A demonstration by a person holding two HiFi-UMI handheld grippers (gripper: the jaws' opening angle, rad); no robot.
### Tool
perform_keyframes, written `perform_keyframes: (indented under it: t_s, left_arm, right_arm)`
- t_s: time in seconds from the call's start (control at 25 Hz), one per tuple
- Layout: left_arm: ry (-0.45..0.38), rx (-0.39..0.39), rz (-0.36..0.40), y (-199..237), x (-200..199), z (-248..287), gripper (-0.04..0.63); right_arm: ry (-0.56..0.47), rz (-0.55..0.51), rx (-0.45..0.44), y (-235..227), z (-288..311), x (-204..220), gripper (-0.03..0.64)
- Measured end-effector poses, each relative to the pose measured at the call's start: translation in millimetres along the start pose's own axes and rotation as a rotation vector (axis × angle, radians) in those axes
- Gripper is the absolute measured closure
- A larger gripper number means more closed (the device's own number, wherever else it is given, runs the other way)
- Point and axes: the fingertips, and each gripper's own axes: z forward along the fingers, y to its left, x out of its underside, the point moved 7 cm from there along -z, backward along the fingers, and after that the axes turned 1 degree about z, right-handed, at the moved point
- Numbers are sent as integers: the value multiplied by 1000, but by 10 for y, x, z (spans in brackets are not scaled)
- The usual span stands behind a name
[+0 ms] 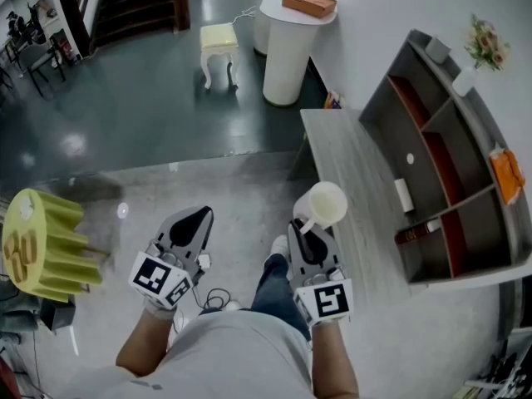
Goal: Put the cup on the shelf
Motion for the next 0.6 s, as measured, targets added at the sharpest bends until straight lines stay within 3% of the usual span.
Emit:
perform_keyframes:
  t_s: [0.6]
  left_arm:
    - [0, -43, -37, 760, 41, 1640, 578]
  right_arm:
    - [34, 6, -56, -1238, 1366, 227, 581]
